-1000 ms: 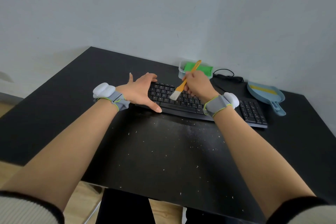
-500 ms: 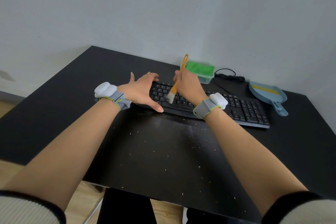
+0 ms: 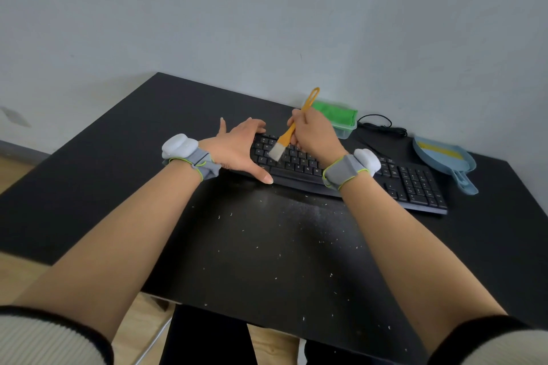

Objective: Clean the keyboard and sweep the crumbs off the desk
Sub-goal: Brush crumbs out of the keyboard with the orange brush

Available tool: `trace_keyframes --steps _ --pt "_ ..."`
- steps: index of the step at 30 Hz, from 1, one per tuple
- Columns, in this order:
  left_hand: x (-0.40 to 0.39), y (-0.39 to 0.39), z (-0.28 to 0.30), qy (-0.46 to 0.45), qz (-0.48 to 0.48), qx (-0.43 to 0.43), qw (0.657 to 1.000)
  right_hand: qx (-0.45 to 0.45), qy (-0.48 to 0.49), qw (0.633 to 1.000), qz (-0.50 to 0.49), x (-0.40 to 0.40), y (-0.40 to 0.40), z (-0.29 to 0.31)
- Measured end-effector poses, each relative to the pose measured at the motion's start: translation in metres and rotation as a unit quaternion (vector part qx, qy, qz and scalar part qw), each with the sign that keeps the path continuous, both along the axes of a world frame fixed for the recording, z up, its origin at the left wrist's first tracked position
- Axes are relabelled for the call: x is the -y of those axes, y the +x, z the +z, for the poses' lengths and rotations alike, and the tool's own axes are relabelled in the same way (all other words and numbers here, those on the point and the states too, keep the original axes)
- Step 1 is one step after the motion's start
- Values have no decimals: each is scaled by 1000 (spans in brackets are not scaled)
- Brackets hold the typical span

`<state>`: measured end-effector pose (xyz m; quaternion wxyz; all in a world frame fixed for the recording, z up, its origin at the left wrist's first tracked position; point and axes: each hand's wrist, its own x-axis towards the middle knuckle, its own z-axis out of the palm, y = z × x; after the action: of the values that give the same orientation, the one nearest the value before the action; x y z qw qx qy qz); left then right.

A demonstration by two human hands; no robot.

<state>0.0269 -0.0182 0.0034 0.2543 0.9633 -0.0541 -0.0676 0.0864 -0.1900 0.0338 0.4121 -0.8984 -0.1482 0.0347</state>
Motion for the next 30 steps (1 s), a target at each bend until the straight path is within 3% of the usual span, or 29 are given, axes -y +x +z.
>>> trace_keyframes --steps 5,7,9,13,18,21,23,26,30 --pt "1 -1 1 6 3 4 1000 17 -71 996 44 -8 -8 -8" --pt "1 -1 1 4 1 1 1000 -31 -24 998 41 -6 -3 -1" --pt "0 -1 1 3 0 -1 1000 -20 13 1000 19 -6 -1 3" --pt "0 -1 1 9 -1 0 1000 25 -18 998 51 -12 -8 -7" --pt "0 -1 1 8 2 -2 1000 -40 40 997 44 -18 -9 -4" --pt "1 -2 2 9 2 0 1000 21 -7 998 51 -18 -13 -8" --pt "2 -3 3 9 3 3 1000 1 -46 996 77 -14 -14 -9" --pt "1 -3 2 -2 4 3 1000 -50 17 997 55 3 -9 -4" --pt "1 -2 1 -8 -5 -6 1000 -16 103 994 -33 51 4 4"
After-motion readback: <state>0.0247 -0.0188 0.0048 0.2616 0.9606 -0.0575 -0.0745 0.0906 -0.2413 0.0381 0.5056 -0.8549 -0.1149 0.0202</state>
